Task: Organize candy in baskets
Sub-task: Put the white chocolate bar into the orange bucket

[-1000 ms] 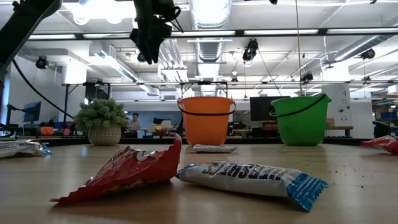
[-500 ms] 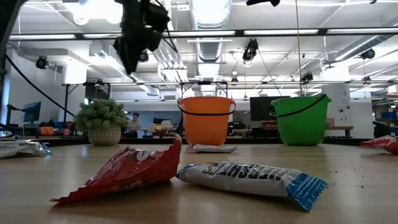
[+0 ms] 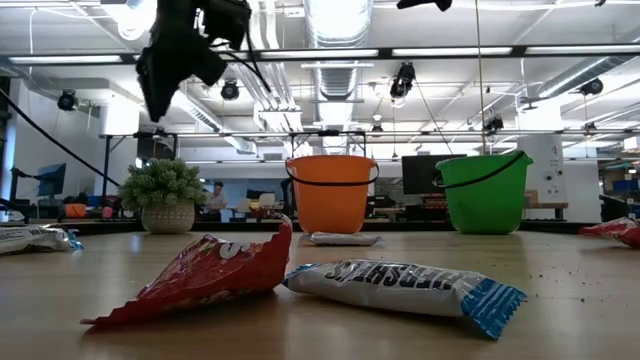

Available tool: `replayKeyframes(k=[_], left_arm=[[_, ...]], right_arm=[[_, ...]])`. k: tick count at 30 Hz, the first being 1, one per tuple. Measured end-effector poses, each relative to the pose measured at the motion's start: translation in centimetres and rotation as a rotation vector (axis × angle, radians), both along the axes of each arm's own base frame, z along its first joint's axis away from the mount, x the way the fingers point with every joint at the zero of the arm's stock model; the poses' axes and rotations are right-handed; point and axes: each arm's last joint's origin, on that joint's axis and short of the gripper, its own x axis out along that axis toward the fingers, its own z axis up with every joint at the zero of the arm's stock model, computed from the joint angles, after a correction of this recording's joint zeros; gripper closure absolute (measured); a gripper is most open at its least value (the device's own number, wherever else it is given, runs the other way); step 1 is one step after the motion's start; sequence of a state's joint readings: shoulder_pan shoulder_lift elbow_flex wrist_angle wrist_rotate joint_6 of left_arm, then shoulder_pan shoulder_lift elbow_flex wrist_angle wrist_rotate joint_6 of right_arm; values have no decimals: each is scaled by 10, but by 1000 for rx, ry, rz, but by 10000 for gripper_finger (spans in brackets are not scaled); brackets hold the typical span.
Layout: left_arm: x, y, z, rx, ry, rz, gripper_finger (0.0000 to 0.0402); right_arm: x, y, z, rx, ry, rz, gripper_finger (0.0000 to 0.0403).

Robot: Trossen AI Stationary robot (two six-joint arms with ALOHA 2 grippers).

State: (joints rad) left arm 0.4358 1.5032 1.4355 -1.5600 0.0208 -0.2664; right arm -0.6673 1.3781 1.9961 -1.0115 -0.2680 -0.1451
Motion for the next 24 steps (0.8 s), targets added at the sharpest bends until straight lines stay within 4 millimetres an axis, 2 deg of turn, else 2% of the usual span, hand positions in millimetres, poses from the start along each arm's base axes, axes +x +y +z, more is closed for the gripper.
replayKeyframes(k=[5,12,14,20,24], left_arm=[[-4,-18,-16,-23,15,15,242],[-3,-40,-32,-71,-76,20,242],[-2,-46,-33,-68,-82,34,242],[13,-65,-25,-59,-175,-64,242],[18,-75,-25,-62,-172,-86,242]], right_arm=[[0,1,0,42,-15,-18,218],[-2,3,0,97,-29,-44,218],[-4,4,0,121,-22,-53,218],[-7,7,-6,206,22,-81,218],[-8,8,-10,254,45,-99,218]])
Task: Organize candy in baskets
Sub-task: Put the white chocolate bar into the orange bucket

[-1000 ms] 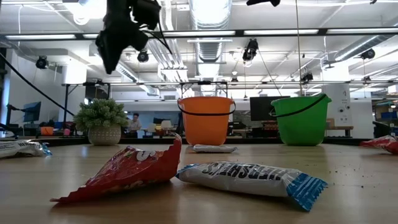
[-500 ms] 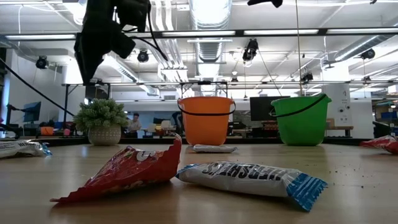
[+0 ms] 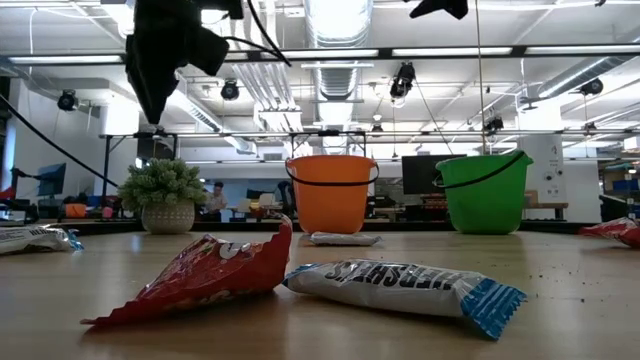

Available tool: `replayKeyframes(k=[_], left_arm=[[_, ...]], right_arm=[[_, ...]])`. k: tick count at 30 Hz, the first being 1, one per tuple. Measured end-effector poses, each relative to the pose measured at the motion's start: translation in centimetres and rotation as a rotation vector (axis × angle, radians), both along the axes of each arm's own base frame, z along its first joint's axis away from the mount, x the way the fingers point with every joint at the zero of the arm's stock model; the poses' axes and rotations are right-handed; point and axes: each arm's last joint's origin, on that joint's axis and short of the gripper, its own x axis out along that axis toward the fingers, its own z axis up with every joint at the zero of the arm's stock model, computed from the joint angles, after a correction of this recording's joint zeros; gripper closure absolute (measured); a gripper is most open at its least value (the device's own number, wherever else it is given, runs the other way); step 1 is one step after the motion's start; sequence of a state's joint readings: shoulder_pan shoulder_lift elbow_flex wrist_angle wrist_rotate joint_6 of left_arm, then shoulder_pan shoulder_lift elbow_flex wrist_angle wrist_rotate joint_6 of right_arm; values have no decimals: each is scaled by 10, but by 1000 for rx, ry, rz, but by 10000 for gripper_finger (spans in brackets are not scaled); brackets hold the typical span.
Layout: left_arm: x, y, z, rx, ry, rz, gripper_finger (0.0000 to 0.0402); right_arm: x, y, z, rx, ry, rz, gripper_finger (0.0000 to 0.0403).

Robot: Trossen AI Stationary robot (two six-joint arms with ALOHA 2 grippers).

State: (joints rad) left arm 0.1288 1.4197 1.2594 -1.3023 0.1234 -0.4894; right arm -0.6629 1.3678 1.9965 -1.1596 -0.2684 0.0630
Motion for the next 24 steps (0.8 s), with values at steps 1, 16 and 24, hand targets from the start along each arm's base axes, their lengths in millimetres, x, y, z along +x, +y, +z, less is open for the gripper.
replayKeyframes(k=[1,16,24], left_arm=[[0,-2,0,-2,4,5,242],[-9,-23,-43,-34,134,250,242],[-20,-45,-68,-71,221,296,242]], right_arm=[[0,1,-1,10,6,0,218],[15,27,-4,61,29,102,218],[23,47,-6,117,41,156,218]])
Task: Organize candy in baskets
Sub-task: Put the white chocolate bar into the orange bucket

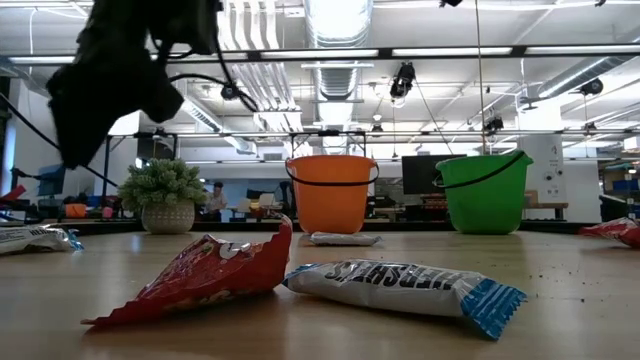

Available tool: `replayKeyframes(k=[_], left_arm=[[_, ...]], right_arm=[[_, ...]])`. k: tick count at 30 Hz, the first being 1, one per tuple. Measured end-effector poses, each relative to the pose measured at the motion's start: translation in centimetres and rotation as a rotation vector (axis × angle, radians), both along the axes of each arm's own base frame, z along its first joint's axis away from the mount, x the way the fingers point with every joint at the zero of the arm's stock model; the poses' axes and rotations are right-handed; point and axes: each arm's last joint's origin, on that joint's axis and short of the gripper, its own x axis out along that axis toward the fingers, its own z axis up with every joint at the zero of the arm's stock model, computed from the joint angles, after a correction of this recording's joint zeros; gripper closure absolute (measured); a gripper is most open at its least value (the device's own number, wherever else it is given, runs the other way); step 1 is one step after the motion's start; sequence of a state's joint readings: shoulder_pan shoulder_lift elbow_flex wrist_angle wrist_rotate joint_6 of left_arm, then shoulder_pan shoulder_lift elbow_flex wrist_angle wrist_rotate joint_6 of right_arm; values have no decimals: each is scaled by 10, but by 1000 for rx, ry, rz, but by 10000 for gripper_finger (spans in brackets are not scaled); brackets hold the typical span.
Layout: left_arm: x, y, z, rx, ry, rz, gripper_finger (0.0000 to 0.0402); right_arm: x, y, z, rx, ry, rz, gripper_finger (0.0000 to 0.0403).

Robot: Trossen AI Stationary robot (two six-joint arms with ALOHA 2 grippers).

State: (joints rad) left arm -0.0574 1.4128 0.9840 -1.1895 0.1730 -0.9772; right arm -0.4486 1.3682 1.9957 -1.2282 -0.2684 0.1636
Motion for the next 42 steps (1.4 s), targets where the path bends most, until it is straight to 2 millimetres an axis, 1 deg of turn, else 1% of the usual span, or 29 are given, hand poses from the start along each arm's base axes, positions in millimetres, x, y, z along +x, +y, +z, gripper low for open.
replayKeyframes(k=[4,8,10,15,23,25,31,37,40,42], left_arm=[[-6,-13,-10,-2,29,1,242],[-6,-23,-19,-9,0,-7,242],[-7,-25,-24,-9,-6,-3,242],[-16,-24,-40,9,39,44,242],[-17,-24,-55,4,-10,72,242],[-20,-23,-58,12,11,74,242],[-29,-22,-71,11,41,117,242],[-25,-23,-81,-33,-45,129,244],[-27,-23,-84,-36,-52,139,251],[-27,-23,-84,-36,-56,119,266]], right_arm=[[4,9,0,17,-2,28,218],[7,18,0,30,-5,59,218],[9,23,0,42,-7,68,218],[12,33,0,55,-7,105,218],[15,46,0,71,-6,147,218],[16,48,0,77,-5,151,218],[17,52,0,81,-5,165,218],[17,52,0,87,-4,161,218],[17,52,0,87,-5,161,218],[17,52,0,83,-4,164,218]])
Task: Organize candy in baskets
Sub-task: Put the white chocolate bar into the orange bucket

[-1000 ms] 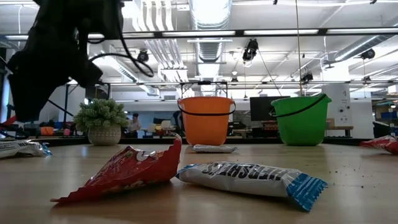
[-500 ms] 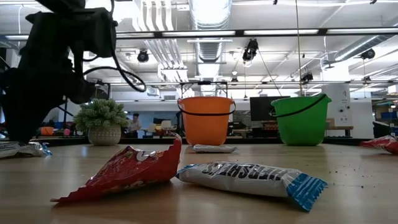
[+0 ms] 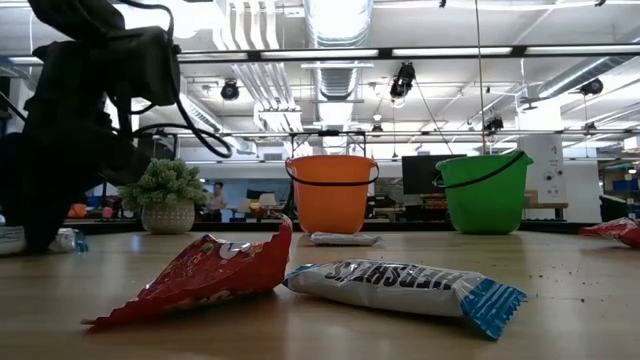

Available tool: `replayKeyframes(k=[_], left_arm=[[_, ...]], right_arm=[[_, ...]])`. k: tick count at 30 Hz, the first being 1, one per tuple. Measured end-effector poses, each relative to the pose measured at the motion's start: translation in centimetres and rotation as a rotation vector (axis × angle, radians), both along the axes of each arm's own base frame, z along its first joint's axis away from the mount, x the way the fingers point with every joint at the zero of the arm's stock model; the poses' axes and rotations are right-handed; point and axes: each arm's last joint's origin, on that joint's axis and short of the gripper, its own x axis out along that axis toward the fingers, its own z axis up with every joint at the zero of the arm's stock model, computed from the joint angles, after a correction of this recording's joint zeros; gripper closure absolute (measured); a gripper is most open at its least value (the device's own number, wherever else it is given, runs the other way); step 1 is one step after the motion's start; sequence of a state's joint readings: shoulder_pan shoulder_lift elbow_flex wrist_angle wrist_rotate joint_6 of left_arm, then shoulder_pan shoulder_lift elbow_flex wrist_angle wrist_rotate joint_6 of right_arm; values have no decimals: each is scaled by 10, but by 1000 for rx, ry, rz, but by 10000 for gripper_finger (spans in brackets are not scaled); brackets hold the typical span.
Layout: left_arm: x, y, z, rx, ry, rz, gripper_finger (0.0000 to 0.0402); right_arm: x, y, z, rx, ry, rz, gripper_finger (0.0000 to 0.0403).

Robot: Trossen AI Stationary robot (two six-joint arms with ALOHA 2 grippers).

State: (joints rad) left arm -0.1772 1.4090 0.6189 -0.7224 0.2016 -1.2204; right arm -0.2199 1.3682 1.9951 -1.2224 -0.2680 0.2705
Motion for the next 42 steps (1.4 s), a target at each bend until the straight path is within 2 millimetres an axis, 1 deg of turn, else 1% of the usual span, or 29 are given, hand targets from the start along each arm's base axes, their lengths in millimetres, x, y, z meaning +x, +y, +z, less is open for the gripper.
replayKeyframes(k=[3,6,8,11,14,21,28,33,42], left_arm=[[0,0,1,3,-5,-52,309],[4,-1,3,0,-46,-105,373],[7,-1,5,-1,-69,-132,390],[10,-2,9,-7,-91,-173,387],[15,-3,14,-19,-117,-202,396],[31,-6,34,-16,-208,-270,400],[37,-5,53,38,-228,-343,401],[43,2,77,64,-314,-368,401],[52,18,141,218,-551,-376,401]], right_arm=[[0,0,0,-4,-1,3,218],[0,0,0,-7,-1,5,218],[0,0,0,-8,-1,6,218],[0,0,0,-21,-3,15,218],[0,0,0,-34,-5,26,218],[0,0,0,-58,-7,43,218],[1,0,-1,-58,-2,43,218],[2,-1,-7,-60,35,45,218],[10,-3,-27,-51,110,53,218]])
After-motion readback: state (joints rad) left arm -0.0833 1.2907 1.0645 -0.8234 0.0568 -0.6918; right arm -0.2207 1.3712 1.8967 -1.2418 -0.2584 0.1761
